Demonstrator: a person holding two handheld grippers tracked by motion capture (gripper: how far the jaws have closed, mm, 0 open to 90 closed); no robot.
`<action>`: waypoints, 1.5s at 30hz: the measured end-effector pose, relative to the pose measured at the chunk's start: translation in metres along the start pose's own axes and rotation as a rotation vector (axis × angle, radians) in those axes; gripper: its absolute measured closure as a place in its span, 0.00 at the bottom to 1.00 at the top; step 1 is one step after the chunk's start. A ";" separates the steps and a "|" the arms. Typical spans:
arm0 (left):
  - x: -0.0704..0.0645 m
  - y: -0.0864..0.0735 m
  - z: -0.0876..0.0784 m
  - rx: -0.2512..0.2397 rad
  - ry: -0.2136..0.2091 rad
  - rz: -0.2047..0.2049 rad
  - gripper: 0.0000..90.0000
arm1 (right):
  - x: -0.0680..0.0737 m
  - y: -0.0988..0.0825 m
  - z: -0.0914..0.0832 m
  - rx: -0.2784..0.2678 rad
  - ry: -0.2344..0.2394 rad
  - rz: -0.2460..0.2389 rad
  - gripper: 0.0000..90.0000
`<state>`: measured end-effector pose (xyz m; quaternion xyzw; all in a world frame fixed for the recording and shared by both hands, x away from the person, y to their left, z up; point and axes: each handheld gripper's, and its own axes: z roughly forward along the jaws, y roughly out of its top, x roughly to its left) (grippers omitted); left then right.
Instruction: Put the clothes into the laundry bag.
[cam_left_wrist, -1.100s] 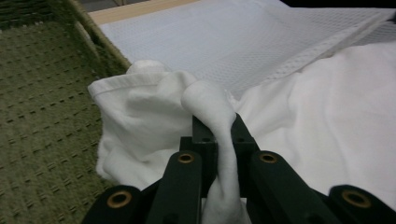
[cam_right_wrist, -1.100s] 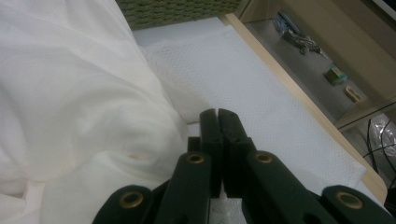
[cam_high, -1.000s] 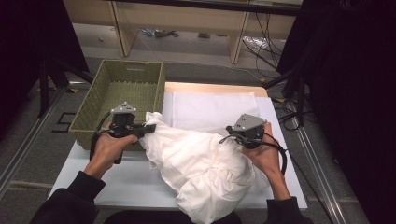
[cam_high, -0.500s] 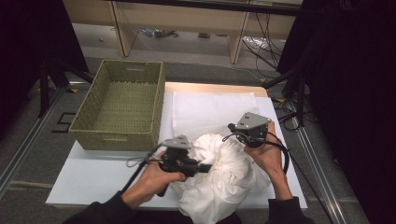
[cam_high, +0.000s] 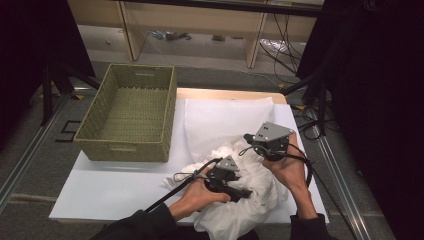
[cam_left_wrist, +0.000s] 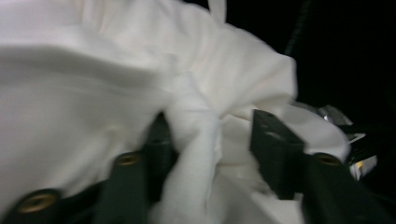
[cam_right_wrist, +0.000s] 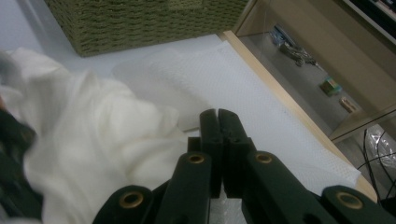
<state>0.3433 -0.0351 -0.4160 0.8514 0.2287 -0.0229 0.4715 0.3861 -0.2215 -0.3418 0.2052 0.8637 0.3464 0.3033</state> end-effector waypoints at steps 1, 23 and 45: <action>-0.001 0.002 -0.010 0.007 0.002 0.005 0.38 | 0.000 -0.001 0.001 0.001 -0.005 0.007 1.00; 0.104 -0.018 -0.033 -0.020 -0.052 -0.235 0.38 | 0.000 -0.002 0.006 0.017 0.004 -0.004 1.00; 0.087 0.014 0.006 -0.043 0.307 -0.169 0.69 | 0.013 -0.002 -0.002 0.006 0.030 0.000 1.00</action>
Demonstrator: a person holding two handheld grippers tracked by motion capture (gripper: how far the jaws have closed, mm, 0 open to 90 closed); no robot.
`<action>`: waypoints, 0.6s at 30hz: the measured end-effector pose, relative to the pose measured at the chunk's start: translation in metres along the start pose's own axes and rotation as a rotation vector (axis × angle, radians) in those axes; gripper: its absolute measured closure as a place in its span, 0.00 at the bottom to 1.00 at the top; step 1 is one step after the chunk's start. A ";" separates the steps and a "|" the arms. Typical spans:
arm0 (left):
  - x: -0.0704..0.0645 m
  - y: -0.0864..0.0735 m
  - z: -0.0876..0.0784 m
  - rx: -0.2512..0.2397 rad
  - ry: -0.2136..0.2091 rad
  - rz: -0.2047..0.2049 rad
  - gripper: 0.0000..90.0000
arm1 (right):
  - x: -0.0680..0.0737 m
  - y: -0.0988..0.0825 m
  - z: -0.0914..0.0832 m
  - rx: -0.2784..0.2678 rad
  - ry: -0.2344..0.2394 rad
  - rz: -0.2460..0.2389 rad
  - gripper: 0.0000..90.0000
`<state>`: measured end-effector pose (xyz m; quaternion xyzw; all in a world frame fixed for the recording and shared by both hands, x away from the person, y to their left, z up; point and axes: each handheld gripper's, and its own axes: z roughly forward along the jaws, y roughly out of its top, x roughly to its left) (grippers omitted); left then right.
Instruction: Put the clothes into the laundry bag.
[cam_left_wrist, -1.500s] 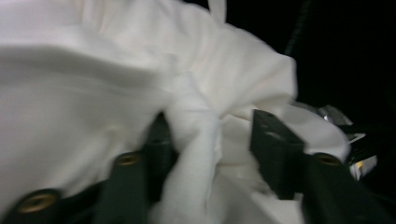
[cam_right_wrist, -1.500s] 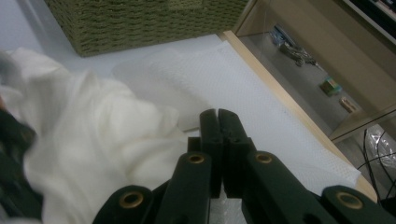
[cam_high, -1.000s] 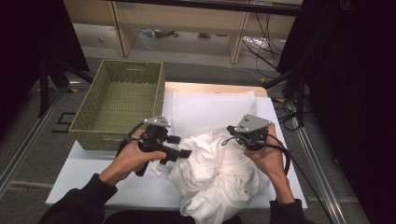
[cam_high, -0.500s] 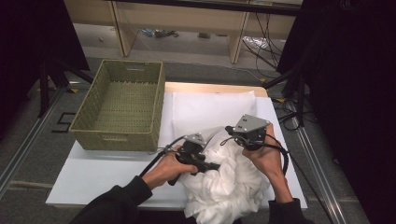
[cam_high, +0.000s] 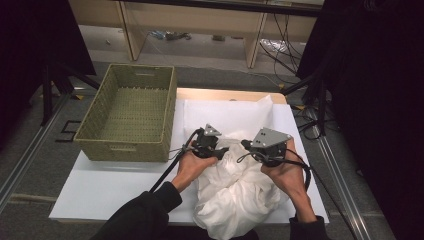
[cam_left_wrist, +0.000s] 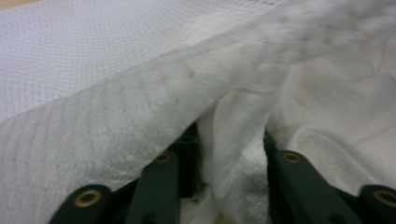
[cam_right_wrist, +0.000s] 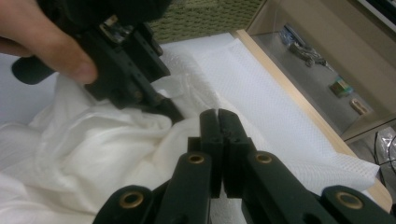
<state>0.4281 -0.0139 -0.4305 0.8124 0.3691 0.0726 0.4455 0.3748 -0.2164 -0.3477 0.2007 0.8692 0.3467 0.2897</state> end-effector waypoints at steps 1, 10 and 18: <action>-0.001 -0.002 -0.005 0.033 -0.026 -0.001 0.58 | -0.001 -0.001 0.000 0.000 -0.001 -0.007 1.00; 0.005 -0.024 -0.061 0.030 -0.079 0.099 0.26 | -0.003 -0.003 0.000 -0.001 -0.002 0.003 1.00; -0.022 -0.014 -0.011 0.044 -0.238 0.122 0.87 | 0.002 0.003 0.001 -0.017 -0.010 -0.008 1.00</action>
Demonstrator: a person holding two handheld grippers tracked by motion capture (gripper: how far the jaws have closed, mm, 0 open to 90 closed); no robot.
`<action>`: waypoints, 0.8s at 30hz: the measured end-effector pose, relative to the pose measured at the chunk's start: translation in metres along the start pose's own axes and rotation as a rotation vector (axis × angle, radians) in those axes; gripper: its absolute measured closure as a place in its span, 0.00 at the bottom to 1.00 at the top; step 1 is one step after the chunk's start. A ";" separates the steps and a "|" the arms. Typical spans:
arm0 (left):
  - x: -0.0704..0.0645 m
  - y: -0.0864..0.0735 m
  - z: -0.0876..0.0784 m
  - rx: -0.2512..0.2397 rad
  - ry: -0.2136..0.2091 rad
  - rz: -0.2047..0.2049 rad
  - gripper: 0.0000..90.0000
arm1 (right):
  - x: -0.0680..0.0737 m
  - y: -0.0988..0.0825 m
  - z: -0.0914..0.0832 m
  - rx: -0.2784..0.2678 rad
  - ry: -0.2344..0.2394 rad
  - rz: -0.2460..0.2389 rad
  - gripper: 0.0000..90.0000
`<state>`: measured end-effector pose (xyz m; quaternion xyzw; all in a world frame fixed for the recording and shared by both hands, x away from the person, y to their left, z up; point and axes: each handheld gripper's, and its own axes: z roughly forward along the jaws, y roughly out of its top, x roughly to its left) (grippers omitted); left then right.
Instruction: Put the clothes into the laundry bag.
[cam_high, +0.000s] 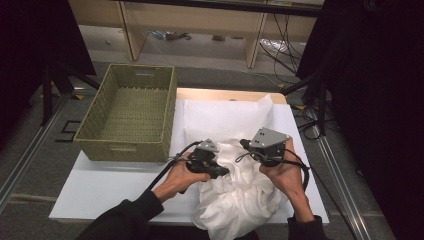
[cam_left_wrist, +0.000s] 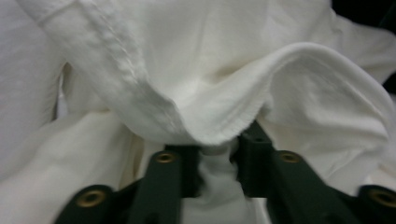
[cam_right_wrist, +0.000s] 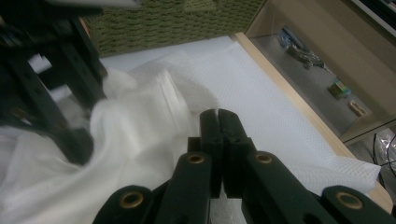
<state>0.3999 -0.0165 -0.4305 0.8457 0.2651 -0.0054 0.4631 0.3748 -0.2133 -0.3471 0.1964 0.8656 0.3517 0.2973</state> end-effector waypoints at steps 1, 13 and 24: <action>-0.004 0.007 0.007 -0.024 0.005 -0.001 0.89 | 0.000 0.000 -0.001 0.002 0.003 -0.002 1.00; 0.013 0.012 0.011 -0.021 0.106 0.017 0.50 | 0.001 -0.006 -0.010 -0.009 0.037 0.012 1.00; 0.045 -0.030 -0.024 0.082 0.130 -0.069 0.20 | 0.000 -0.005 -0.007 -0.007 0.033 0.021 1.00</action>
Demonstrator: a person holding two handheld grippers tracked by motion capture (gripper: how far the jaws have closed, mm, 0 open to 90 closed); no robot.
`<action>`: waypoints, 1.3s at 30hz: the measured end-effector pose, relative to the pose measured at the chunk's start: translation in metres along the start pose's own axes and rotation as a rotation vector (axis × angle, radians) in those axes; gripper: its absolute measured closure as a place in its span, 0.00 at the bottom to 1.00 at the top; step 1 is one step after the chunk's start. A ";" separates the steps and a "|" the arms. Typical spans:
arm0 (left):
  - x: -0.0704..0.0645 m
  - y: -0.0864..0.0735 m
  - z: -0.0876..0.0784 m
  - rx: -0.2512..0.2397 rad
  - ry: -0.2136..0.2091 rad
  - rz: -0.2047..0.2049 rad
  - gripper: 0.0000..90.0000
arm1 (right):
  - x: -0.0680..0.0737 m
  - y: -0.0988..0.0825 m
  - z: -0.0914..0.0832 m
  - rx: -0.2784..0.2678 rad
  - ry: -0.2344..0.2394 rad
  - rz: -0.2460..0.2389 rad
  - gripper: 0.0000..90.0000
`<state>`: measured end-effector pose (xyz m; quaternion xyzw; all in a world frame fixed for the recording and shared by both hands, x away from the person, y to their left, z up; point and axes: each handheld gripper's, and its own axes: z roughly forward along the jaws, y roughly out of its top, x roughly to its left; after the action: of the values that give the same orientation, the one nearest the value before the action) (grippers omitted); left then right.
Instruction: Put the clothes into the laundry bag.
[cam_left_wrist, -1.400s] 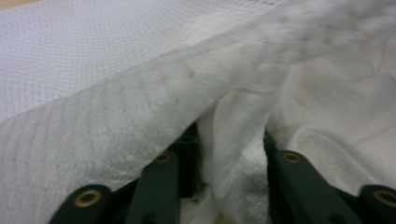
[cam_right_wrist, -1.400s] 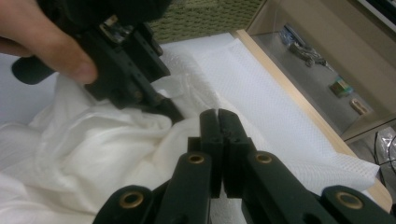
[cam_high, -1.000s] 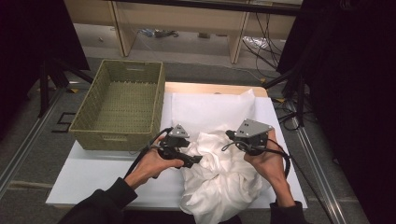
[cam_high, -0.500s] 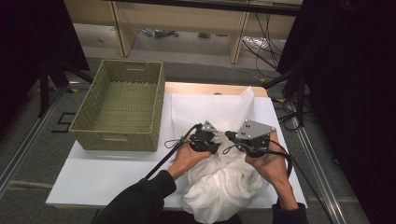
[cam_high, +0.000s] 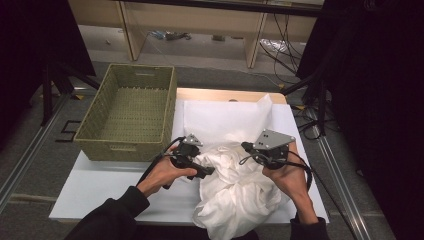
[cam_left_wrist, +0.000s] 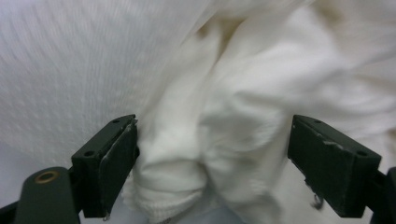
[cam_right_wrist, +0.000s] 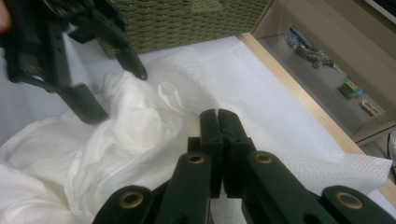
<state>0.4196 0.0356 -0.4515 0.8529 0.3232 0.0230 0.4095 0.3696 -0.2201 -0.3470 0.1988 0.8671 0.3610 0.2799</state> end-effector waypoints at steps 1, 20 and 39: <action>-0.002 -0.001 0.006 0.003 -0.041 -0.041 0.29 | 0.000 0.000 0.000 -0.001 0.005 0.000 1.00; -0.008 0.042 0.052 -0.068 0.057 -0.130 0.66 | 0.003 0.003 -0.006 -0.022 0.009 0.001 1.00; -0.038 0.023 0.034 0.007 0.057 0.061 0.17 | 0.004 -0.001 0.003 0.001 0.021 0.023 1.00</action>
<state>0.4122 -0.0201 -0.4488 0.8628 0.3086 0.0585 0.3961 0.3686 -0.2167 -0.3508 0.2049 0.8680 0.3656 0.2663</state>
